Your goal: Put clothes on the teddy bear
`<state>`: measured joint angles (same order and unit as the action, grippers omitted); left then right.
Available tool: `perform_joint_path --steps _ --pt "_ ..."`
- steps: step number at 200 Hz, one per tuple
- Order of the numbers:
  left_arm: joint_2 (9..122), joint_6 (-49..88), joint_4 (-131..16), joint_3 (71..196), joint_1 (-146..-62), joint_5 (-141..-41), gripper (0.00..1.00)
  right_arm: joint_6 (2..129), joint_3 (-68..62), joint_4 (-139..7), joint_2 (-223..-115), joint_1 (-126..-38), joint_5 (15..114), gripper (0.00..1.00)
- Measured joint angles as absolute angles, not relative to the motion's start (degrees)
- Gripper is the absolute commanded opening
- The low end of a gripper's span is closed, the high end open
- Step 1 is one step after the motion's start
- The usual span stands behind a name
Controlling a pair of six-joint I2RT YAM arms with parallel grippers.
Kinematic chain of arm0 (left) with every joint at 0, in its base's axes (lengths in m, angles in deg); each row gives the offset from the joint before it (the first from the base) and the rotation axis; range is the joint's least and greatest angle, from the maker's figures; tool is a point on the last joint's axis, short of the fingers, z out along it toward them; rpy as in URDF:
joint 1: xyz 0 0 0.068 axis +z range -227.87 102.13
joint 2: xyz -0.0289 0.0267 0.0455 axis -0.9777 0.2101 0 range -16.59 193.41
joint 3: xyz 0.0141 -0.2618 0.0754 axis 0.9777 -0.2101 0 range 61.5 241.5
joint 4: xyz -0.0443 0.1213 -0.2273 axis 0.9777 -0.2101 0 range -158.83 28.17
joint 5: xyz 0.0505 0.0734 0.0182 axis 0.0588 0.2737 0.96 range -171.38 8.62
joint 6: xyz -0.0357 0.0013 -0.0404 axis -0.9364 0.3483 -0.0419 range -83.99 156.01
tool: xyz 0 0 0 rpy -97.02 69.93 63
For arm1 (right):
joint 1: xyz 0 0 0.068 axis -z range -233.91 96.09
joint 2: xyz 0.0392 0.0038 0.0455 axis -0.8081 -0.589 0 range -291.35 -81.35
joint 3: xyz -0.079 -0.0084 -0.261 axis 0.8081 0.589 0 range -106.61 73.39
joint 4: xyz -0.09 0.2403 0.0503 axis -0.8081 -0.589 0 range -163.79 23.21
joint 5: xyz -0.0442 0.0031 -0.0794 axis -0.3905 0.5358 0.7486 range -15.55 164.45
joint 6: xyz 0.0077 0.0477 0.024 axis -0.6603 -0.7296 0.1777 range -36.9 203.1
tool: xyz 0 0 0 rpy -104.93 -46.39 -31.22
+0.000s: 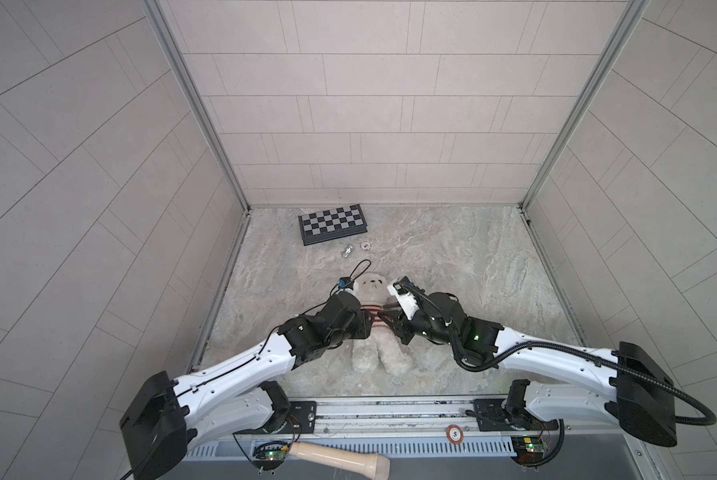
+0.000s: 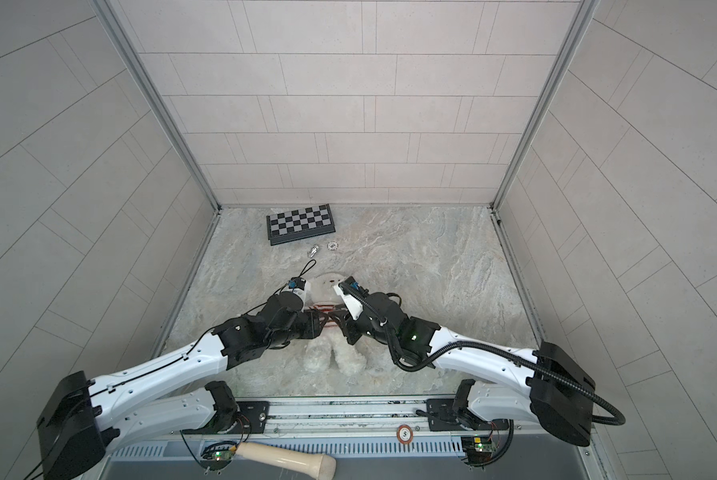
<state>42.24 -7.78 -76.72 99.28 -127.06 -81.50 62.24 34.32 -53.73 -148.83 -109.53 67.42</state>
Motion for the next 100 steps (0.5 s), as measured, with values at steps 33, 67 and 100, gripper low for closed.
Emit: perform_joint_path --steps 33,67,100 --pt "44.63 -6.99 -76.02 100.61 -125.66 -83.36 0.35 62.11 34.28 -52.86 -153.03 -108.11 68.23 0.21" --pt "49.00 -7.08 -75.11 100.05 -125.38 -84.80 0.31 61.27 36.05 -52.79 -157.77 -106.80 69.24 0.20" --pt "49.65 -7.56 -73.77 97.01 -125.38 -84.98 0.30 59.50 37.29 -49.71 -162.69 -106.73 67.97 0.19"
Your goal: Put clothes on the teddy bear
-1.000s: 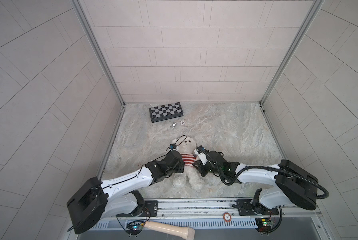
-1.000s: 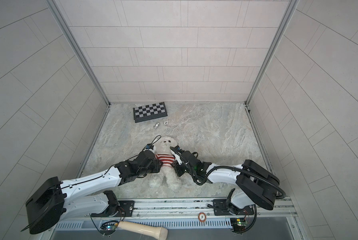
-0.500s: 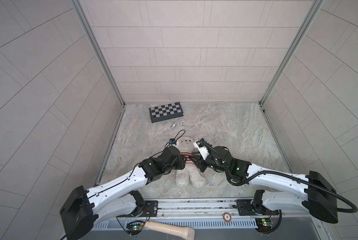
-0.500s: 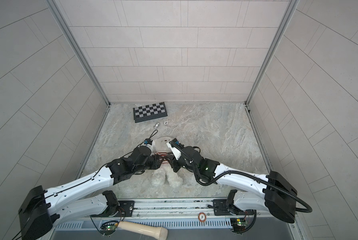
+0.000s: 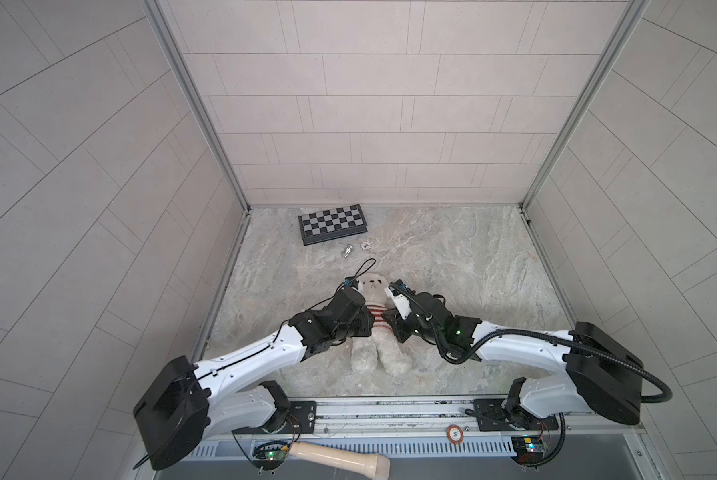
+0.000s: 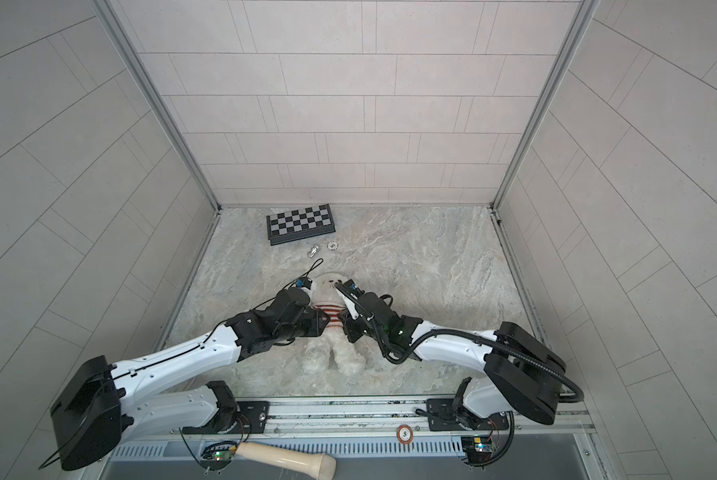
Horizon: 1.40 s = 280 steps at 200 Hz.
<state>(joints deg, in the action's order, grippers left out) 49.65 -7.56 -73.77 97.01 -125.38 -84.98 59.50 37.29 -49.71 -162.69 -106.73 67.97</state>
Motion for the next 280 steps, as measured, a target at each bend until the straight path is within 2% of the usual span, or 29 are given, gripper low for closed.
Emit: perform_joint_path --steps 34,97,110,124,136,147,172,209,217,222,228,250,280 --pt "49.91 -8.23 -71.57 93.16 -125.36 -84.80 0.30 57.06 40.59 -45.93 -166.18 -106.73 66.81 0.17" --pt "47.44 -8.96 -69.16 90.12 -125.51 -83.89 0.33 55.42 41.71 -44.75 -166.03 -106.73 67.20 0.19" --pt "46.48 -8.87 -69.42 90.08 -125.51 -83.60 0.43 55.64 41.71 -44.92 -165.46 -106.73 67.18 0.24" --pt "44.01 -7.99 -69.84 90.06 -125.51 -83.12 0.64 56.05 41.71 -45.32 -164.04 -106.77 67.03 0.29" --pt "40.76 -7.25 -70.23 90.08 -125.53 -82.16 0.78 56.84 41.69 -45.56 -162.10 -106.80 66.96 0.35" --pt "37.26 -5.42 -70.49 90.10 -125.51 -81.00 0.87 57.41 41.69 -45.82 -159.56 -106.88 67.16 0.40" --pt "30.40 -1.44 -72.88 91.41 -124.94 -78.25 0.99 59.33 41.69 -48.14 -151.06 -106.88 70.07 0.49" --pt "22.42 2.43 -76.81 93.31 -122.82 -73.24 1.00 62.41 41.71 -55.61 -136.44 -103.10 76.91 0.66" --pt "20.98 3.07 -77.86 93.44 -122.34 -71.52 1.00 62.96 41.86 -57.47 -133.70 -101.24 78.07 0.76" --pt "20.04 3.50 -78.76 93.49 -121.99 -70.25 1.00 63.37 42.01 -58.82 -131.85 -99.74 78.92 0.88" --pt "19.05 3.96 -79.67 93.51 -121.62 -68.74 1.00 63.42 42.21 -60.22 -129.90 -98.32 79.75 0.93" --pt "16.45 5.23 -82.52 93.55 -120.63 -62.36 1.00 64.97 44.44 -64.51 -122.56 -92.63 83.77 0.99" --pt "15.07 8.51 -83.41 93.49 -119.98 -51.98 1.00 66.39 49.60 -67.96 -114.54 -85.20 90.26 0.99"
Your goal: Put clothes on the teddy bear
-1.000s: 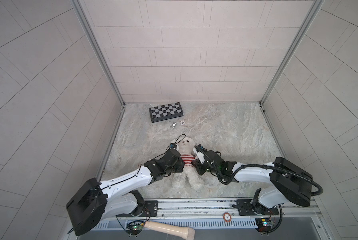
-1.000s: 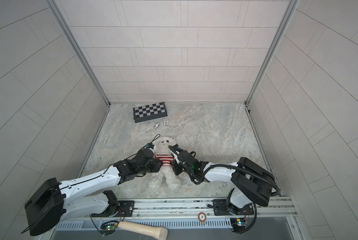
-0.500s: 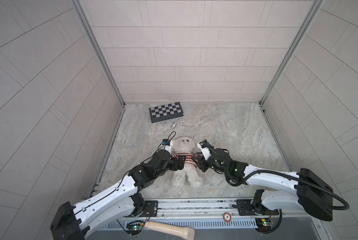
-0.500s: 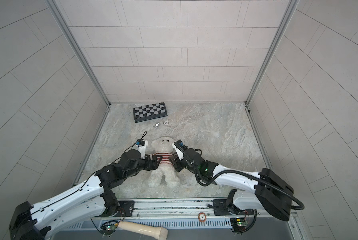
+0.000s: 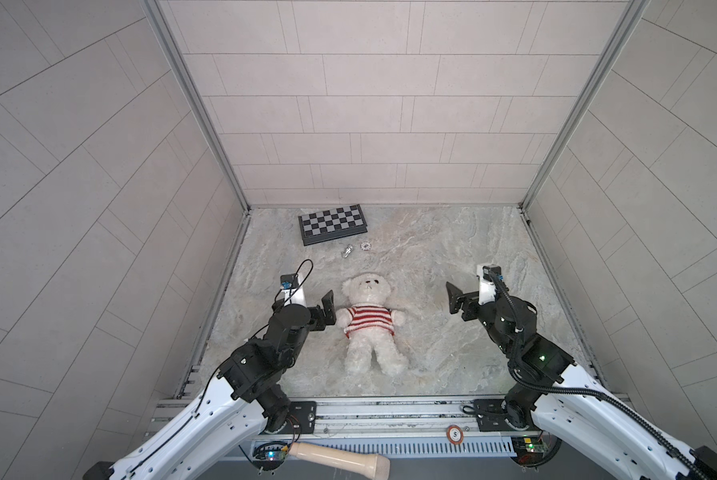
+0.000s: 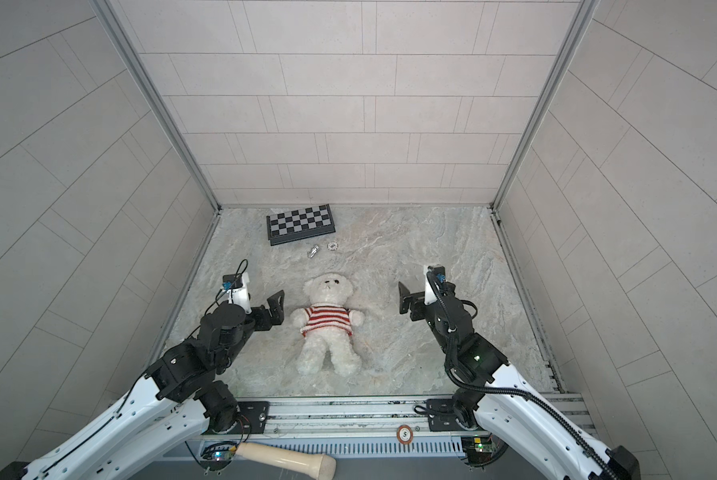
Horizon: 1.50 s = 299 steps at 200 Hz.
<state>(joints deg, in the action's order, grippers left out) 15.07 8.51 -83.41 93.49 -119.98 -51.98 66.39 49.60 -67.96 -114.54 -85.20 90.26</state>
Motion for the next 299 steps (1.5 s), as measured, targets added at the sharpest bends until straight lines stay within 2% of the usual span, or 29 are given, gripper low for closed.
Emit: perform_joint_path --steps 48,73,99,140,195,253,299 --pt "9.35 17.86 -73.38 85.36 -118.38 -40.68 1.00 70.78 55.35 -66.71 -112.13 -80.17 103.53 0.99" --pt "4.56 21.82 -68.86 79.39 -117.62 -37.00 1.00 74.21 56.59 -63.79 -113.29 -78.64 106.85 1.00" --pt "2.79 24.55 -65.69 76.57 -117.09 -34.34 1.00 76.40 58.12 -60.48 -113.90 -76.81 107.42 1.00" --pt "2.59 30.12 -59.00 71.43 -116.85 -32.19 1.00 77.34 62.93 -56.51 -111.61 -71.83 103.18 0.99" --pt "7.29 35.48 -48.20 65.73 -113.99 -32.54 1.00 78.21 65.73 -51.02 -114.54 -68.68 101.50 0.99" --pt "16.93 36.35 -37.53 62.84 -103.63 -38.40 1.00 78.32 68.81 -44.68 -120.94 -67.83 103.73 0.99" --pt "23.56 36.53 -28.73 62.84 -98.67 -43.15 1.00 78.39 68.61 -40.73 -126.84 -67.74 106.02 0.99"
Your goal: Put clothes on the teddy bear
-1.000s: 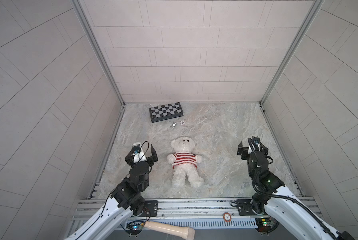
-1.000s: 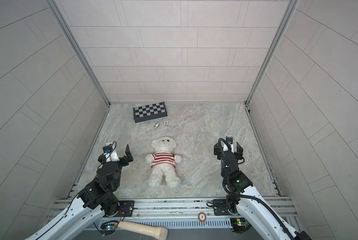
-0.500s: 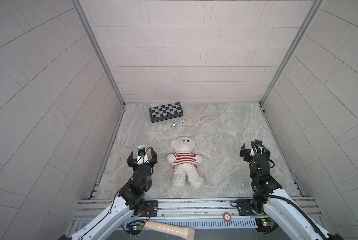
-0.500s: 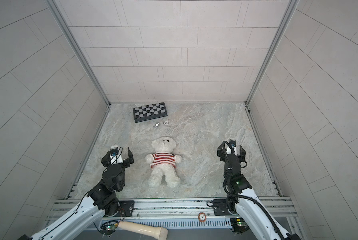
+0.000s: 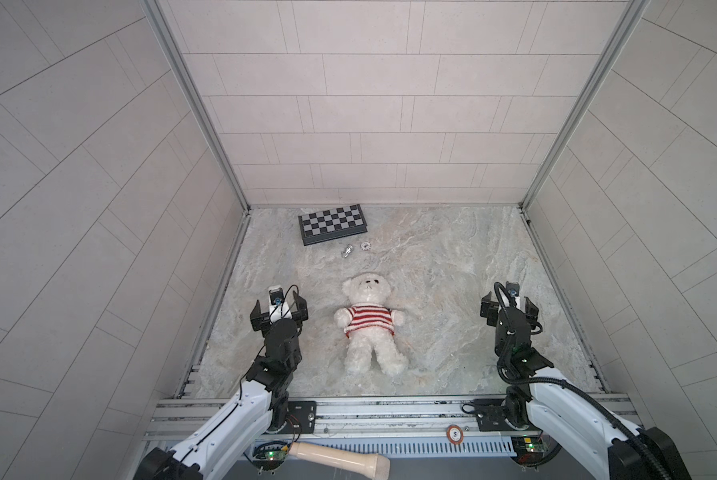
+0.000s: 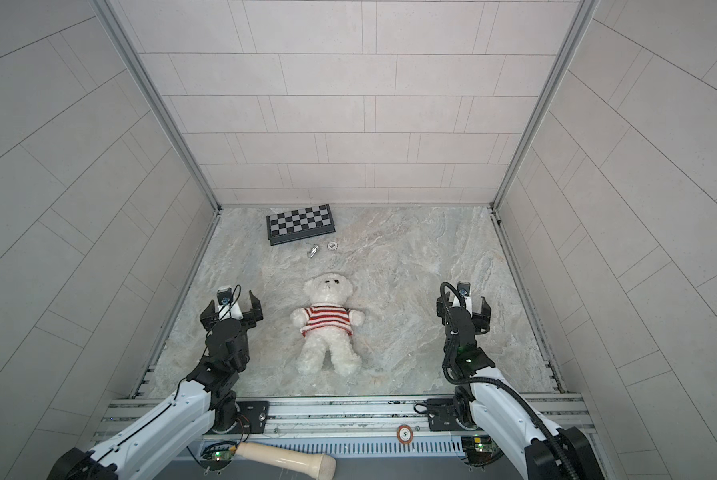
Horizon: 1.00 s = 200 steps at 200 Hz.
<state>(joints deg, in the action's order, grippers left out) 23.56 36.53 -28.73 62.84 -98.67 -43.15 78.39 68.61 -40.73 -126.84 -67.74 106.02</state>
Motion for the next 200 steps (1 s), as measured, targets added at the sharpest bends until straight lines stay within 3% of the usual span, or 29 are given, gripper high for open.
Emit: perform_joint_path --steps 59,200 --pt "34.96 36.64 -17.97 63.04 -93.27 -49.77 1.00 78.50 65.40 -33.43 -137.99 -67.48 107.05 0.99" --pt "59.64 35.19 2.22 70.41 -84.33 -62.51 1.00 82.24 60.51 -0.01 -172.52 -64.50 103.66 0.99"
